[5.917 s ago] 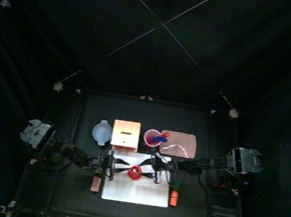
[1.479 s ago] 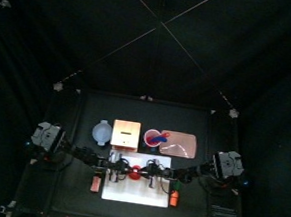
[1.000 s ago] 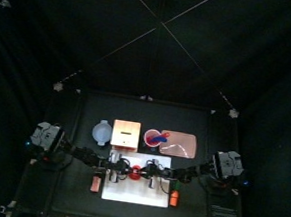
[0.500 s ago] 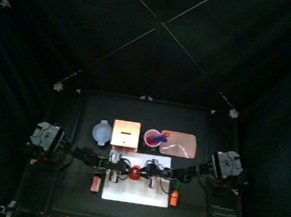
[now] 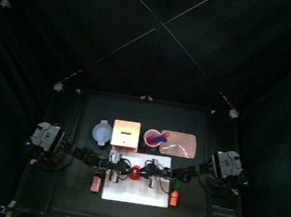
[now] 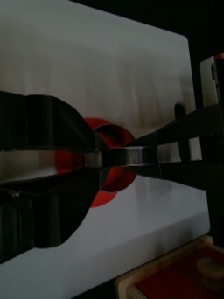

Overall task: Get the cutter from the drawer then cut the dough then place the extra dough in the bowl
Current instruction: Cut the dough

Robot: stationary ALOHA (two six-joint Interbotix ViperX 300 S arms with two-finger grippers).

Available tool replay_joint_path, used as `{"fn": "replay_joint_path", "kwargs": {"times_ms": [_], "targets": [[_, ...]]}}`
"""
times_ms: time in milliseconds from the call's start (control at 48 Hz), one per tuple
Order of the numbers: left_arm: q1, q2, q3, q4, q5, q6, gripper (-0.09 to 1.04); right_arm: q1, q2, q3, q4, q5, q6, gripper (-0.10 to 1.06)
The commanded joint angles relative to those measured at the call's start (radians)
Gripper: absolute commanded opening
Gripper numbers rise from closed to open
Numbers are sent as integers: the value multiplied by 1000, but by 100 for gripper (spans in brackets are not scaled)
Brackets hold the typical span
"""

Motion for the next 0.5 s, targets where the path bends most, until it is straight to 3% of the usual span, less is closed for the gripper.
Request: {"fn": "replay_joint_path", "kwargs": {"times_ms": [21, 333, 500], "targets": [[-8, 81, 26, -3, 80, -6, 58, -35, 46, 5, 5, 37, 3, 46], [-8, 77, 17, -2, 86, -3, 58, -35, 41, -5, 3, 48, 2, 46], [-3, 46, 3, 0, 80, 0, 61, -32, 21, -28, -40, 75, 5, 46]]}}
